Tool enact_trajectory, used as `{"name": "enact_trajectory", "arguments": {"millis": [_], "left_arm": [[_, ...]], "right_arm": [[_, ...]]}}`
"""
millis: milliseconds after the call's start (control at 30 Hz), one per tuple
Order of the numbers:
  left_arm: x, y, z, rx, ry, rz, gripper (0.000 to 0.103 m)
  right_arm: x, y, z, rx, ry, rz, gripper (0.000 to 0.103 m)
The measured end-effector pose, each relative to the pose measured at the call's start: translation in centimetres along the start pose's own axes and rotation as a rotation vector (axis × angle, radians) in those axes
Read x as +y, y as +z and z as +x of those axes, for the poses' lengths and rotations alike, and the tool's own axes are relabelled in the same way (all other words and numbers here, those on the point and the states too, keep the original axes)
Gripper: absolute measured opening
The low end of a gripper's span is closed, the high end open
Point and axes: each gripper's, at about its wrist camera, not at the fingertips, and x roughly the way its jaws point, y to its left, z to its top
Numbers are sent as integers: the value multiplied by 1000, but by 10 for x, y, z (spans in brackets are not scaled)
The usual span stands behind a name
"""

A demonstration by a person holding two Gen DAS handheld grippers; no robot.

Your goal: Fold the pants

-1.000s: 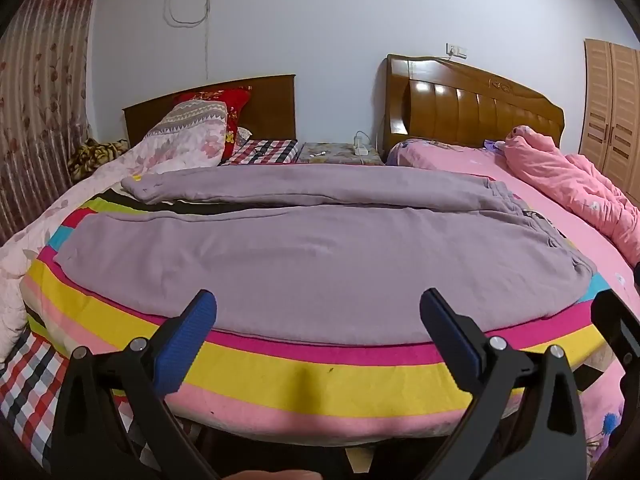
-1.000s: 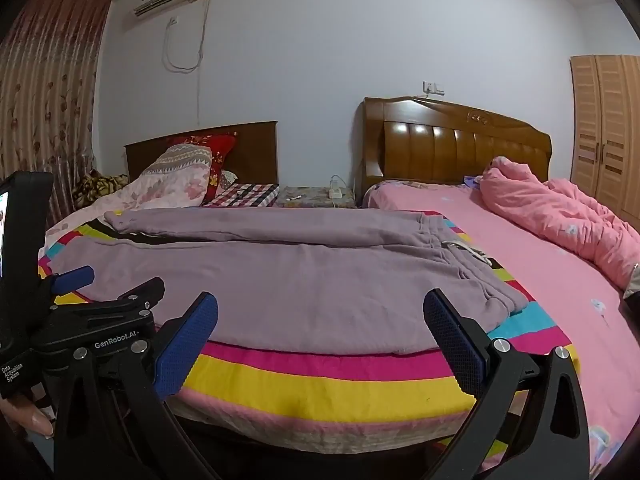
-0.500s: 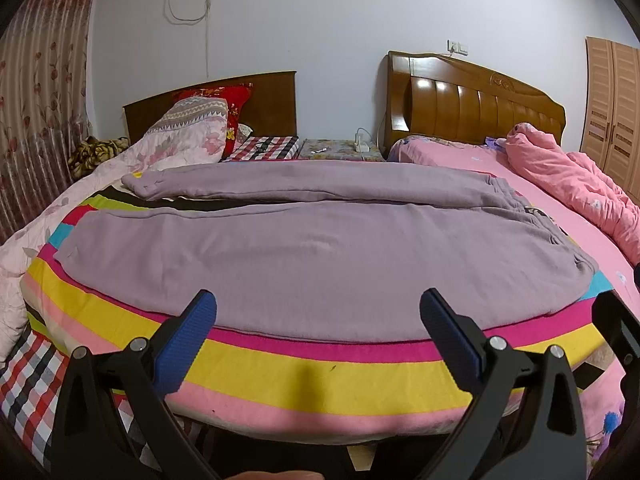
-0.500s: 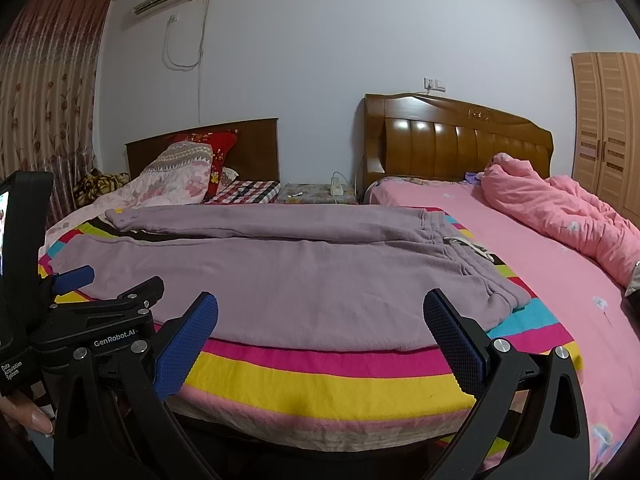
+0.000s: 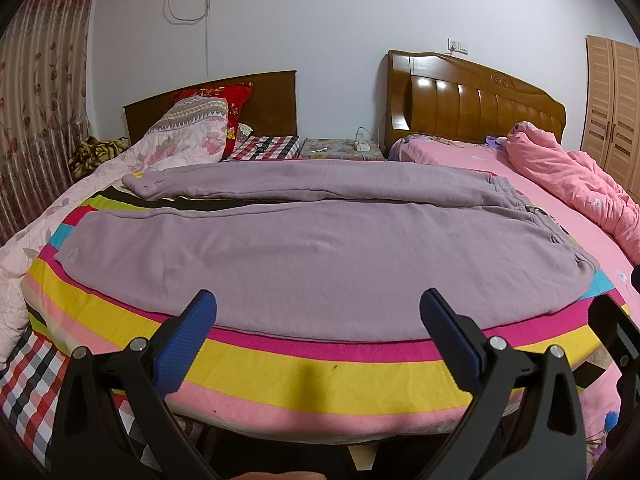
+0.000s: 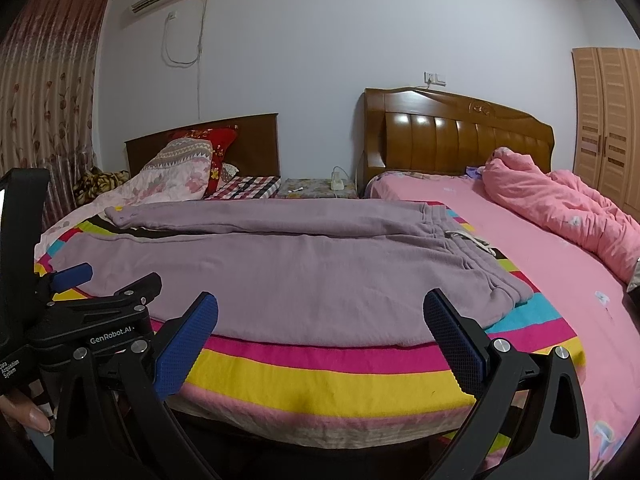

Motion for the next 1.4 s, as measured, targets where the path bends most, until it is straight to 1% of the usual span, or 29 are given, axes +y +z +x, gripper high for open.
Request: {"name": "enact_trajectory", "arguments": {"millis": [800,1400], "left_arm": [[5,-5,1,16,4,3,102],[2,-6,4,36,9,10,102]], "right_arm": [[-3,-2,6,26,-2,8,99],[-3,-5,8,39,0,17,99]]}}
